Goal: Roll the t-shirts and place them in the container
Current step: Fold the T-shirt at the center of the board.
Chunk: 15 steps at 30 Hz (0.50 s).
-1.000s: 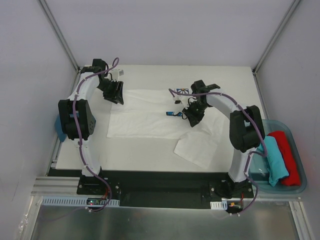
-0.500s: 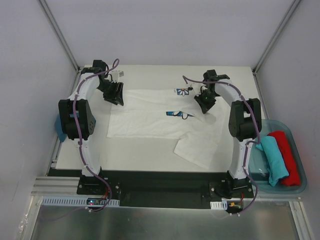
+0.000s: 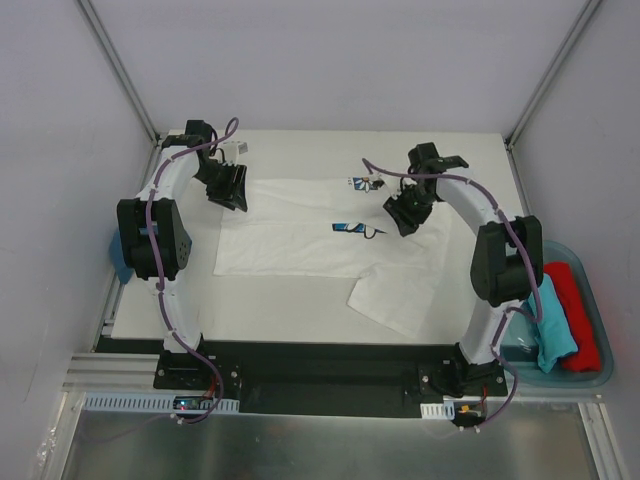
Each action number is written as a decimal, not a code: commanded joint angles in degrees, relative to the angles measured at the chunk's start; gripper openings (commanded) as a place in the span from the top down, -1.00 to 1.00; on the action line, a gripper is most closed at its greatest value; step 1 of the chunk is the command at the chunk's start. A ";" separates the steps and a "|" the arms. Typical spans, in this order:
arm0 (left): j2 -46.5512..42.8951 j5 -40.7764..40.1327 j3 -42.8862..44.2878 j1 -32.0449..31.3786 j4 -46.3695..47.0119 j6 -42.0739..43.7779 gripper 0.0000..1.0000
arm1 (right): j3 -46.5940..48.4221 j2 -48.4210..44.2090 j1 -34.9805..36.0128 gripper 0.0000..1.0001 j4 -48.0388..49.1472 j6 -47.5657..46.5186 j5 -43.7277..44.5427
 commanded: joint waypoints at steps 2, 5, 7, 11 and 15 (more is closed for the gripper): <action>-0.58 0.78 0.30 0.25 -0.98 -0.24 0.11 | -7.64 -5.98 2.98 0.03 2.79 -4.59 0.95; -0.50 0.86 0.74 0.17 -0.98 -0.33 0.12 | -8.26 -5.37 2.81 0.03 3.77 -5.55 1.85; -0.58 0.95 0.65 0.08 -0.90 -0.24 0.12 | -7.12 -5.02 2.81 0.11 3.51 -5.99 0.45; -0.58 0.95 0.21 0.08 -0.98 -0.24 0.11 | -2.82 -0.63 2.98 0.22 0.61 -5.91 -1.50; -1.02 0.60 -0.49 0.16 -0.98 0.02 0.11 | 1.05 4.73 2.37 0.31 0.78 -5.64 1.14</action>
